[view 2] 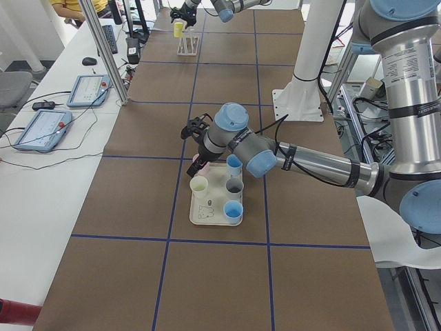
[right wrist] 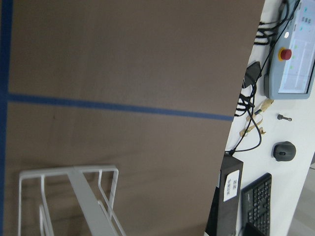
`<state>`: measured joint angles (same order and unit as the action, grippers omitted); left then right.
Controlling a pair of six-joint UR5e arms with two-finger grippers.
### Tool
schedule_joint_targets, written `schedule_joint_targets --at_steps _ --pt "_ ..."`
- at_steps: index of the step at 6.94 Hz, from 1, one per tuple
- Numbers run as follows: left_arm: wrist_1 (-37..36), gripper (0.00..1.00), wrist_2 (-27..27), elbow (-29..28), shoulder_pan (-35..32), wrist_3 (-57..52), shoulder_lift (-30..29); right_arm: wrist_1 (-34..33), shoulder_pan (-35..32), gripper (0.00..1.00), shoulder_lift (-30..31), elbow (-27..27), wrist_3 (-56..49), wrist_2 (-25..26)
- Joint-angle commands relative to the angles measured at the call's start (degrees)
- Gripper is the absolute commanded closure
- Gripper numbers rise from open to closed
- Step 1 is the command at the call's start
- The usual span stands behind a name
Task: Transfer IKEA cup to right arm and place on rack
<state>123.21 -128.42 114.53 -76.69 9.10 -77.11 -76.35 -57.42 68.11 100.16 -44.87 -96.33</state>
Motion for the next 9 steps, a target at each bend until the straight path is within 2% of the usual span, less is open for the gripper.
schedule_joint_targets --at_steps 1,3,5,6,8,9 --pt "6.7 0.00 3.1 -5.2 0.5 4.9 -0.1 0.2 4.4 0.01 0.0 8.3 24.7 -5.1" --pt "21.2 0.00 3.5 -13.4 5.2 17.3 -0.8 0.7 12.2 0.01 -1.3 13.0 49.5 -5.2" --pt "24.9 0.00 10.9 -15.3 12.2 26.0 -1.8 0.6 17.4 0.01 -5.7 14.8 64.0 -5.2" --pt "26.0 0.00 13.3 -17.6 14.4 26.7 -3.0 0.6 19.9 0.01 -6.3 14.6 64.3 -5.1" --pt "28.9 0.01 15.6 -22.3 16.4 26.7 -5.8 0.6 20.7 0.01 -6.3 14.5 64.2 -5.2" --pt "29.3 0.09 17.9 -23.6 18.0 26.8 -6.2 0.6 20.8 0.01 -6.3 14.5 64.2 -5.2"
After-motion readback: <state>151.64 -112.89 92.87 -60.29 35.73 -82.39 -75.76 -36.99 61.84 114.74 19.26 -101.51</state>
